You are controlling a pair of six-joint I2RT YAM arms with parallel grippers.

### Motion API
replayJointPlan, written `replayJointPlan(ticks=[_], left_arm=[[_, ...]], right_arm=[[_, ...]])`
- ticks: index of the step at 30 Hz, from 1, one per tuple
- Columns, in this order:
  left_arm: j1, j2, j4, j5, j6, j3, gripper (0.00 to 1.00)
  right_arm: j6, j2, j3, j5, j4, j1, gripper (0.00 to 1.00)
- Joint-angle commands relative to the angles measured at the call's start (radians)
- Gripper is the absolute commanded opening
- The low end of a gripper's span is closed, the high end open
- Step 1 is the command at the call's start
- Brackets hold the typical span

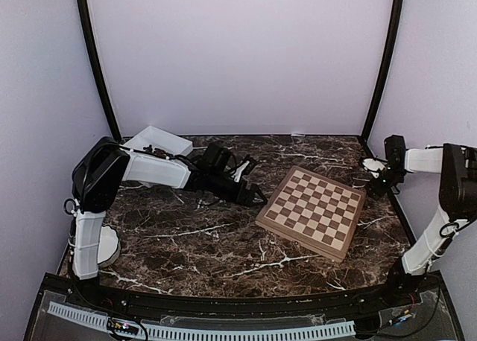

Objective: Set up the chess pieces on the board
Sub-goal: Move the chessboard to the center of the board.

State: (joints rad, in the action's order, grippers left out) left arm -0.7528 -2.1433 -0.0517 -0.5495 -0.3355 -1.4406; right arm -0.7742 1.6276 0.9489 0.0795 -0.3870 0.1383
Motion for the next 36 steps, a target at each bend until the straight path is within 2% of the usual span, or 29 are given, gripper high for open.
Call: replayJointPlan(ticks=[1,4,9,13,17,23,31,36], left_arm=[[-0.006,0.095,-0.033,0.056,-0.064,0.060,0.95],[-0.012,0.099,-0.071,0.005,-0.081,0.106,0.95],[-0.046,0.095,-0.069,-0.021,-0.018,0.124,0.95],[-0.060,0.086,-0.063,-0.028,0.000,0.129,0.95],[-0.072,0.079,-0.048,-0.022,0.009,0.127,0.95],[-0.105,0.073,-0.049,-0.007,0.025,0.141,0.95],[-0.170,0.034,-0.076,0.001,0.025,0.132,0.93],[-0.208,0.013,-0.097,-0.002,0.011,0.101,0.92]], right_arm=[[0.243,-0.092,0.052,-0.152,0.013,0.007,0.81],[0.250,-0.185,0.015,-0.206,-0.056,0.005,0.81],[0.245,-0.346,-0.071,-0.226,-0.173,0.009,0.81],[0.231,-0.368,-0.105,-0.269,-0.267,0.011,0.85],[0.197,-0.269,-0.143,-0.246,-0.286,0.020,0.87],[0.074,-0.093,-0.070,-0.450,-0.424,0.023,0.85],[0.055,0.109,0.127,-0.599,-0.515,0.024,0.83],[0.058,0.182,0.217,-0.682,-0.548,0.030,0.82]])
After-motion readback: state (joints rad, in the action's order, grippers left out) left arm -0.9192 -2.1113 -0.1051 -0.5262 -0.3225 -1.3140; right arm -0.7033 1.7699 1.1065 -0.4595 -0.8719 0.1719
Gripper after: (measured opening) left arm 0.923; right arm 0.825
